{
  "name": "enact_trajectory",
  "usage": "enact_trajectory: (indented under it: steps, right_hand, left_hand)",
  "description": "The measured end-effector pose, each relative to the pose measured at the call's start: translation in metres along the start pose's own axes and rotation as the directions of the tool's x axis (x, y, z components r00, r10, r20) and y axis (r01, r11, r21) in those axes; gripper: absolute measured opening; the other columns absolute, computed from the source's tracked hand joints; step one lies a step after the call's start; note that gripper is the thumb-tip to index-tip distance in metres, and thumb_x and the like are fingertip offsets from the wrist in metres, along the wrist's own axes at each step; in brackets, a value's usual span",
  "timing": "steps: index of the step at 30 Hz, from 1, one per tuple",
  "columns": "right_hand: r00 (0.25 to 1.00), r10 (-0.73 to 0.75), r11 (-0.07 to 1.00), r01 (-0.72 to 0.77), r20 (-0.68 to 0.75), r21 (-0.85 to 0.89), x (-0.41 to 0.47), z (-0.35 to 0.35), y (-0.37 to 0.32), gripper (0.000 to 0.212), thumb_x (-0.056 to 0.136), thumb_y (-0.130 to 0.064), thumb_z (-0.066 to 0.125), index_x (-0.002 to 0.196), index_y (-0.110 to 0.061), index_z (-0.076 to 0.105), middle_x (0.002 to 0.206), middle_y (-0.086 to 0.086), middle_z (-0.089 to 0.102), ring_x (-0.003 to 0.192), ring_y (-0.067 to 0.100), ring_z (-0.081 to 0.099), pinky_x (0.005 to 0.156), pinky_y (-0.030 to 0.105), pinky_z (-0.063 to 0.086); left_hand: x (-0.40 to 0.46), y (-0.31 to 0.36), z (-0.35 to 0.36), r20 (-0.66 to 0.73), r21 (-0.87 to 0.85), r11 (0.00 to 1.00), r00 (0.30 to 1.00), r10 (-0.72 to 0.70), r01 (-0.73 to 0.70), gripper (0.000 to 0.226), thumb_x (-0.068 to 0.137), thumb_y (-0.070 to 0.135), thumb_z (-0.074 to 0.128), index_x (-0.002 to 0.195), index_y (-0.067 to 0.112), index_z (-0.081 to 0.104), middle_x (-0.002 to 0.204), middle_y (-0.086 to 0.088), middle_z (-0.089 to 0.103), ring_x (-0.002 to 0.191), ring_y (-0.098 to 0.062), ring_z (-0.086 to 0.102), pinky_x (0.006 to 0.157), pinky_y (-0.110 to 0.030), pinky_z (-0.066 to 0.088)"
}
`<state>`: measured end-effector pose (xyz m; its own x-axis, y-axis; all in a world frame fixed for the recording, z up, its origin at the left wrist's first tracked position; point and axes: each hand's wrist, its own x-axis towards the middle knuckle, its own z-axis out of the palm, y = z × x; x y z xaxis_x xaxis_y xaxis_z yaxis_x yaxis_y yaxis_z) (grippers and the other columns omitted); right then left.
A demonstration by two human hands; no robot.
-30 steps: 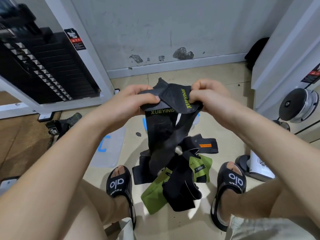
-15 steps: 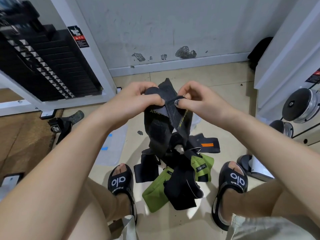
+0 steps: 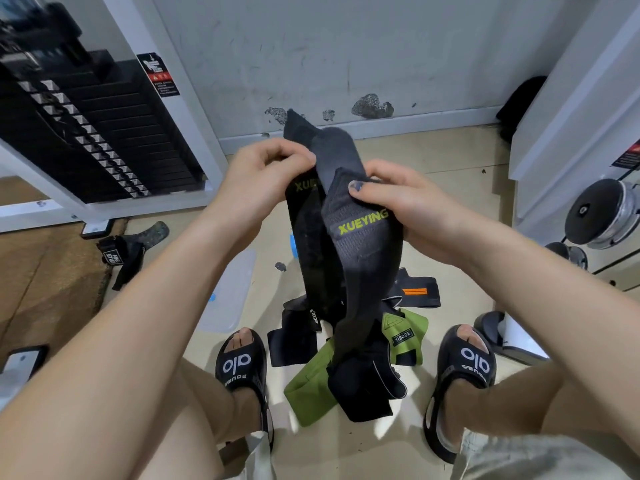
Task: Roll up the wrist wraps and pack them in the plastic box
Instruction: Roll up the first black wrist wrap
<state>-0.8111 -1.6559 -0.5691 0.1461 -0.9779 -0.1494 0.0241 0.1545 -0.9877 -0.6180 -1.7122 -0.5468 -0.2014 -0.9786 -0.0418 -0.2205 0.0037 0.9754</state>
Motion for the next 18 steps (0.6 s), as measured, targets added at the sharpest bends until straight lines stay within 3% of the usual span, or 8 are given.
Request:
enact_trajectory:
  steps: [5,9,13,16,18]
  right_hand:
    - [0.995,-0.04,0.994,0.049,-0.096,0.098,0.004,-0.008,-0.006,0.01,0.104,-0.012,0.055,0.103,-0.015,0.064,0.092,-0.002,0.07,0.084,0.014,0.068,0.071,0.023,0.054]
    - [0.994,-0.027,0.994,0.038,-0.11,0.099,0.007,-0.009,-0.004,0.01,0.104,-0.014,0.054,0.111,-0.011,0.061,0.095,0.002,0.069,0.088,0.017,0.068,0.076,0.028,0.054]
    - [0.989,-0.044,0.993,0.059,-0.143,0.1,0.01,-0.009,-0.008,0.018,0.104,-0.013,0.055,0.119,-0.005,0.061,0.102,0.008,0.067,0.094,0.02,0.066,0.086,0.034,0.051]
    - [0.987,-0.049,0.99,0.068,-0.155,0.12,0.013,-0.011,-0.01,0.012,0.104,-0.012,0.055,0.114,-0.011,0.062,0.102,0.007,0.069,0.092,0.018,0.068,0.085,0.034,0.053]
    - [0.986,-0.054,0.988,0.076,-0.16,0.134,0.014,-0.012,-0.01,0.012,0.104,-0.012,0.055,0.113,-0.012,0.063,0.1,0.005,0.07,0.088,0.016,0.069,0.079,0.028,0.055]
  left_hand:
    - [0.005,-0.002,-0.009,-0.098,0.052,0.999,0.995,0.008,-0.003,0.023,0.088,-0.004,0.068,0.099,0.016,0.065,0.076,0.006,0.055,0.045,0.001,0.047,0.053,-0.014,0.04]
    - [0.008,-0.004,-0.006,-0.096,0.063,0.997,0.995,0.038,-0.032,0.037,0.085,-0.012,0.064,0.109,0.016,0.063,0.085,0.01,0.063,0.055,0.0,0.053,0.061,-0.019,0.046]
    - [0.01,-0.004,-0.001,-0.114,0.088,0.992,0.989,0.097,-0.087,0.046,0.085,-0.018,0.057,0.122,0.008,0.061,0.061,0.026,0.062,0.05,0.003,0.05,0.057,-0.013,0.042]
    - [0.012,-0.003,0.0,-0.129,0.058,0.989,0.981,0.145,-0.138,0.042,0.085,-0.019,0.056,0.118,0.006,0.064,0.093,0.018,0.069,0.067,0.006,0.062,0.067,-0.014,0.048]
    - [0.017,-0.006,-0.003,-0.147,0.06,0.985,0.975,0.167,-0.16,0.037,0.085,-0.016,0.058,0.11,0.01,0.068,0.097,0.012,0.068,0.077,0.006,0.063,0.077,-0.016,0.049]
